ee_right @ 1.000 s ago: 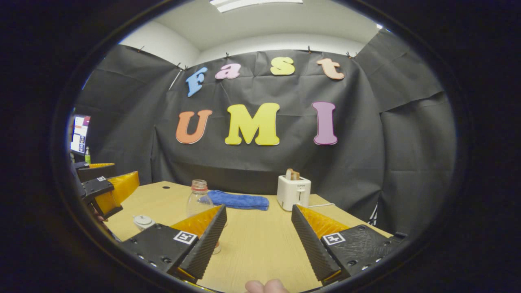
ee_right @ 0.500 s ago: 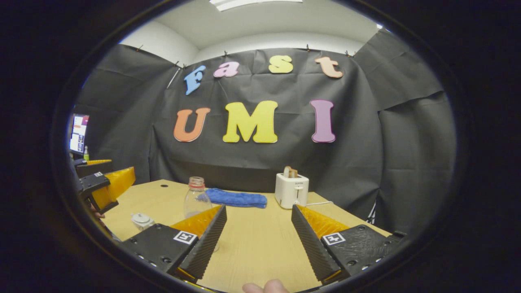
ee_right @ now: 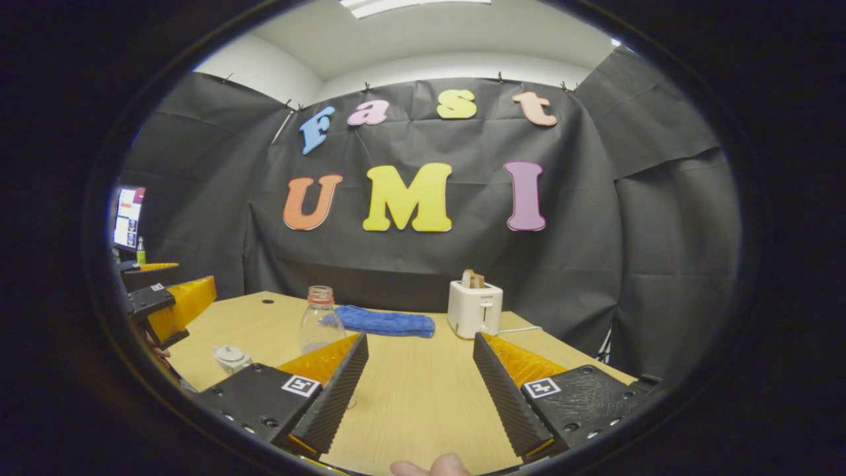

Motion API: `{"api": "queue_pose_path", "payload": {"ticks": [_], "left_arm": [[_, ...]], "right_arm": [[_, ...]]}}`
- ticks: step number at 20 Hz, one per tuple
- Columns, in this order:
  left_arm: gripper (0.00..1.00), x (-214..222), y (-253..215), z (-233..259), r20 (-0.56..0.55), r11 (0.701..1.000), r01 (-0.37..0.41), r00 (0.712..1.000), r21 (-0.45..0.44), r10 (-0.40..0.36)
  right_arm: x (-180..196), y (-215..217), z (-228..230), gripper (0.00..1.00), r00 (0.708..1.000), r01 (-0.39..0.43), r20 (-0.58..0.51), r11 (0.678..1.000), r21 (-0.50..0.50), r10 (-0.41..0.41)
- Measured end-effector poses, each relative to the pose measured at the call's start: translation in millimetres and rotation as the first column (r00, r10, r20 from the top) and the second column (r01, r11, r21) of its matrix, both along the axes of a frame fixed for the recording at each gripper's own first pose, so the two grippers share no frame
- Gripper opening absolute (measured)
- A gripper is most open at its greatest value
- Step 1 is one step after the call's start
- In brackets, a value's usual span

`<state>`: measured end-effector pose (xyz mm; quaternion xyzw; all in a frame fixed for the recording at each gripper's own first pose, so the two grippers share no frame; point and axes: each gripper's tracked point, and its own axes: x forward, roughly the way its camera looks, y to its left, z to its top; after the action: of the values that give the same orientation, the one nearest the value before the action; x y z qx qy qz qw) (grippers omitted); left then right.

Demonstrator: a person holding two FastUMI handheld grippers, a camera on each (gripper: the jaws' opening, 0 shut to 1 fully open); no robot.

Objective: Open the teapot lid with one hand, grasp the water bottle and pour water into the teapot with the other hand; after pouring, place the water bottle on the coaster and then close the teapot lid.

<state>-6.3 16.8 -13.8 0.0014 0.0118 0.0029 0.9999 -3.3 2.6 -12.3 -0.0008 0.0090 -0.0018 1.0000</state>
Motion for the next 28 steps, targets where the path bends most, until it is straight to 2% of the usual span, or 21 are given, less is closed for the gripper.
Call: {"api": "queue_pose_path", "payload": {"ticks": [8,10,11,12,14,18,19,22,25,26,27,28], "left_arm": [[0.99,-6,18,-62,-0.148,1.000,-0.017,0.989,0.016,0.020],[0.99,-1,18,-74,-0.181,1.000,-0.008,0.983,0.013,0.010],[0.95,2,18,-79,-0.199,1.000,-0.006,0.980,0.008,0.007],[0.99,6,17,-84,-0.216,1.000,0.005,0.976,0.000,-0.005],[0.98,13,17,-92,-0.247,1.000,0.016,0.969,-0.004,-0.016],[0.81,25,15,-105,-0.302,0.999,0.033,0.953,0.000,-0.031],[0.75,29,13,-110,-0.319,0.999,0.042,0.947,0.002,-0.039],[0.67,33,13,-117,-0.350,0.999,0.051,0.936,0.012,-0.043],[0.54,37,15,-128,-0.395,0.999,0.036,0.918,0.018,-0.026],[0.54,38,16,-130,-0.406,0.999,0.030,0.913,0.013,-0.022],[0.47,38,14,-128,-0.402,0.999,0.034,0.915,0.016,-0.025],[0.46,38,14,-128,-0.407,0.999,0.030,0.913,0.020,-0.020]], "right_arm": [[0,4,-10,0.96,1.000,-0.017,-0.002,1.000,-0.023,0.017],[0,5,-14,0.96,1.000,-0.019,-0.008,0.999,-0.036,0.019],[1,5,-15,0.98,1.000,-0.019,-0.012,0.999,-0.042,0.018],[2,5,-17,0.96,1.000,-0.016,-0.015,0.999,-0.044,0.015],[3,2,-19,0.96,1.000,-0.012,-0.020,0.999,-0.046,0.011],[9,-2,-26,0.98,0.999,-0.005,-0.038,0.999,-0.041,0.003],[11,-3,-27,0.96,0.999,-0.004,-0.041,0.999,-0.041,0.002],[16,-5,-30,0.96,0.999,-0.001,-0.048,0.999,-0.041,-0.001],[20,-6,-35,0.96,0.998,-0.005,-0.059,0.999,-0.036,0.003],[21,-6,-38,0.96,0.998,-0.008,-0.067,0.999,-0.035,0.006],[22,-5,-40,0.96,0.997,-0.012,-0.072,0.999,-0.038,0.009],[23,-6,-41,0.96,0.997,-0.014,-0.073,0.999,-0.041,0.011]]}}
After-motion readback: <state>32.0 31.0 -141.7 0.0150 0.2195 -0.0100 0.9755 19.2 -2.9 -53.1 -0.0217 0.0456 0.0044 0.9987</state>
